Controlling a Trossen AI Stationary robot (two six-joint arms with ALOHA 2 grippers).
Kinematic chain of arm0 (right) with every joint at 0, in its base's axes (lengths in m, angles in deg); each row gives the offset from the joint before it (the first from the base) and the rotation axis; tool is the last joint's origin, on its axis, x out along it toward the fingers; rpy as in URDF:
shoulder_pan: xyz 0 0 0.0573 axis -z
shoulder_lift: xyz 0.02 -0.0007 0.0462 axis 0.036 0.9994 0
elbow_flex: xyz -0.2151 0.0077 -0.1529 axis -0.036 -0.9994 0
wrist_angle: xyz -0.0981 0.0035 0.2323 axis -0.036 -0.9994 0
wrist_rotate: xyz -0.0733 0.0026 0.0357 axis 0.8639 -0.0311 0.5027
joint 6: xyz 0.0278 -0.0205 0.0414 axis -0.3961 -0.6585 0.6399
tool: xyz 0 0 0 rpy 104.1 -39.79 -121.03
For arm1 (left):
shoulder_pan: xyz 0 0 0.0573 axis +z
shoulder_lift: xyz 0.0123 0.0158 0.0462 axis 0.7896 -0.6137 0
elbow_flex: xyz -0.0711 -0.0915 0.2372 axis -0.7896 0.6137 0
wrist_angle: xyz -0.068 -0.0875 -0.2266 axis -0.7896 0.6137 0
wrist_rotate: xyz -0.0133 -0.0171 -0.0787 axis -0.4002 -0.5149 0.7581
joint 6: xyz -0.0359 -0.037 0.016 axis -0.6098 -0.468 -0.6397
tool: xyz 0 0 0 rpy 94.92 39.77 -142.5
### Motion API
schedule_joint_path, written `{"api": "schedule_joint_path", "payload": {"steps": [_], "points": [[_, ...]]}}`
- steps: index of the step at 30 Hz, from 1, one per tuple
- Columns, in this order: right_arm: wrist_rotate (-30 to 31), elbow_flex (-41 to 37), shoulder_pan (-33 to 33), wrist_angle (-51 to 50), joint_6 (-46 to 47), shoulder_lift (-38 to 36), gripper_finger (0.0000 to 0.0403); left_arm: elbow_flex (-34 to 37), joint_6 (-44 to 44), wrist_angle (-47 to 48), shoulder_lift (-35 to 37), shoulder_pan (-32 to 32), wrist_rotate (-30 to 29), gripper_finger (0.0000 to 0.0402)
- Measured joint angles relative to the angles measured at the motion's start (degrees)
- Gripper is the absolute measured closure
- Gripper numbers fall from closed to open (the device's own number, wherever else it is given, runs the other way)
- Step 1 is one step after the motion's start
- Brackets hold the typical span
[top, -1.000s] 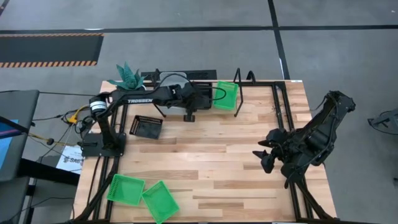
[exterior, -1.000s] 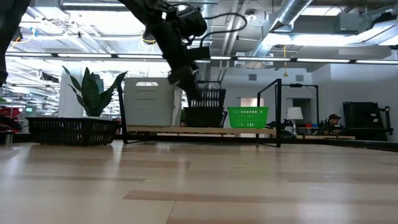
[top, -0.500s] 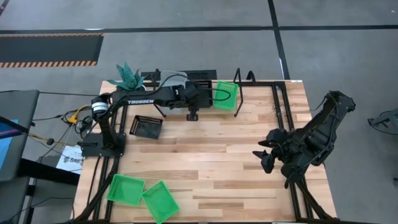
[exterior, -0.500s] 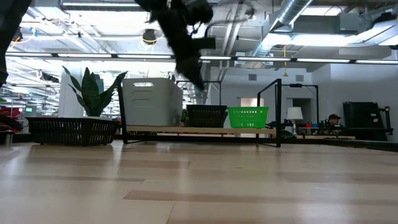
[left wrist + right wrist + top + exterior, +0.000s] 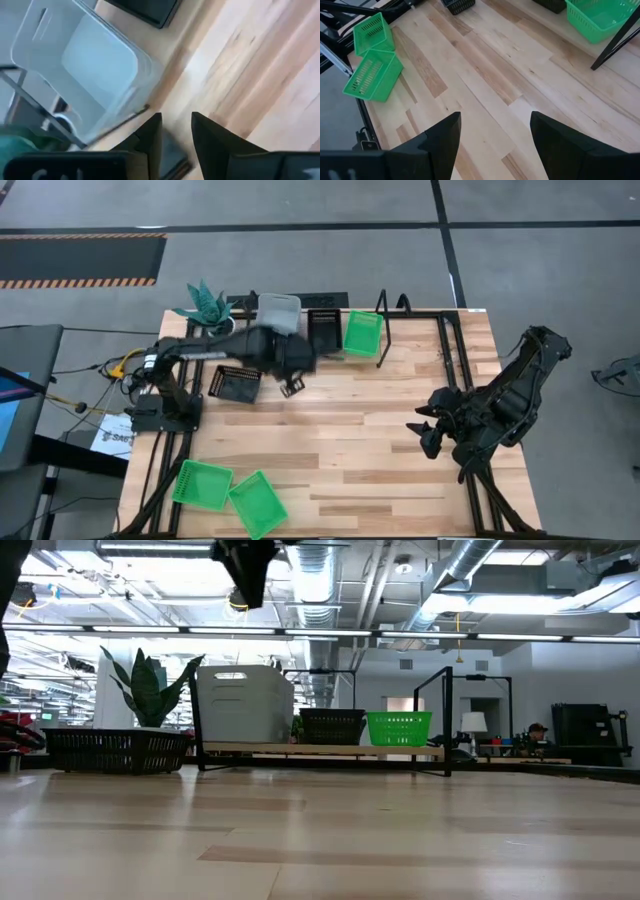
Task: Stack baskets on shelf by color
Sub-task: Stack the black bin on top of the black bin on the shelf
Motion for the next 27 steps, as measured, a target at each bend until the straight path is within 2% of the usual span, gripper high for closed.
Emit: {"api": "schedule_joint_path", "payload": {"steps": [6, 12, 16, 20, 27], "points": [[-0.08, 0.00, 0.00, 0.09, -0.44, 0.00, 0.0139, 11.32, -17.46, -4.43, 3.24, -8.52, -0.97, 0.0309], [-0.15, 0.00, 0.00, 0.13, -1.51, -0.01, 0.0139, 24.32, -29.54, -7.53, 3.09, -8.21, 2.56, 0.0293], [-0.15, 0.00, 0.00, 0.00, -1.57, 0.00, 0.0139, 32.87, -29.92, -13.60, 3.06, -5.61, 5.52, 0.0257], [-0.17, 0.00, 0.00, -0.07, -1.68, 0.00, 0.0139, 38.55, -28.19, -17.74, 3.06, -2.36, 7.73, 0.0212], [-0.16, 0.00, 0.02, -0.08, -1.66, 0.00, 0.0139, 41.12, -25.64, -18.30, 3.06, 1.33, 7.99, 0.0151]]}}
